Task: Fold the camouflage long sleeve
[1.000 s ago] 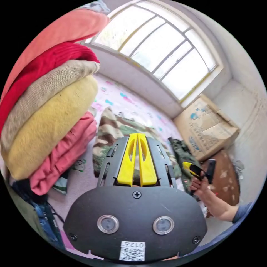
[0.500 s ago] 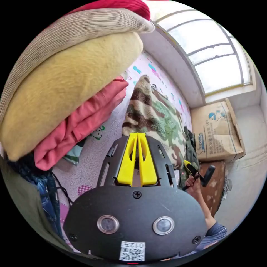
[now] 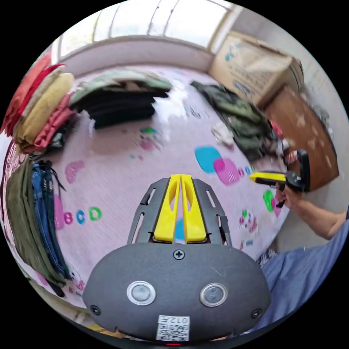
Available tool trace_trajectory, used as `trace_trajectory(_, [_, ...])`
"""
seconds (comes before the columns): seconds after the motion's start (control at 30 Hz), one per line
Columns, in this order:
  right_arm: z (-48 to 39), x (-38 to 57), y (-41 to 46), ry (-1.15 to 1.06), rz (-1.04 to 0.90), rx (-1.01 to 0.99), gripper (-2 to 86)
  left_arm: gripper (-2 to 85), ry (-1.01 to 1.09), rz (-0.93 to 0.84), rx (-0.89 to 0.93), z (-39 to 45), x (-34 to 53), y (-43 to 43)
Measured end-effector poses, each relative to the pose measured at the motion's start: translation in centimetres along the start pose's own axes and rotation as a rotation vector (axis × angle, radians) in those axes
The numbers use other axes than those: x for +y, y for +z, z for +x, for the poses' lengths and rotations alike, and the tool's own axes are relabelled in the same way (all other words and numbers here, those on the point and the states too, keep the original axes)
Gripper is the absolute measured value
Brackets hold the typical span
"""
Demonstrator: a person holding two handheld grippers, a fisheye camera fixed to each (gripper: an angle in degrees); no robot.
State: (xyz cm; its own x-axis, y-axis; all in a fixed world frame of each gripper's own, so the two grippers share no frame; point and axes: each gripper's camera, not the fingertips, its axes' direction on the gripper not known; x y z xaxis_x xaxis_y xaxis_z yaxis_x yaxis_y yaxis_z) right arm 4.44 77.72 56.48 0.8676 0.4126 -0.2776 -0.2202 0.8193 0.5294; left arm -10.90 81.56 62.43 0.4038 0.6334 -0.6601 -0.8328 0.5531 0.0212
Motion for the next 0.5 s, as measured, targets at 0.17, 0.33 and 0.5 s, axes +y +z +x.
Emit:
trace_trajectory(0.17, [-1.4,8.2,-0.3,-0.04,-0.275,0.191,0.0,-0.1,0.193,-0.242,0.02,13.6,4.0,5.1])
trace_trajectory(0.33, [-0.3,11.8,1.4,-0.101,-0.449,0.322,-0.1,-0.2,0.273,-0.385,-0.009,22.5,5.1,9.5])
trace_trajectory(0.5, [0.6,12.7,2.7,-0.182,-0.489,0.349,0.1,-0.2,0.27,-0.443,-0.095,27.2,4.5,11.9])
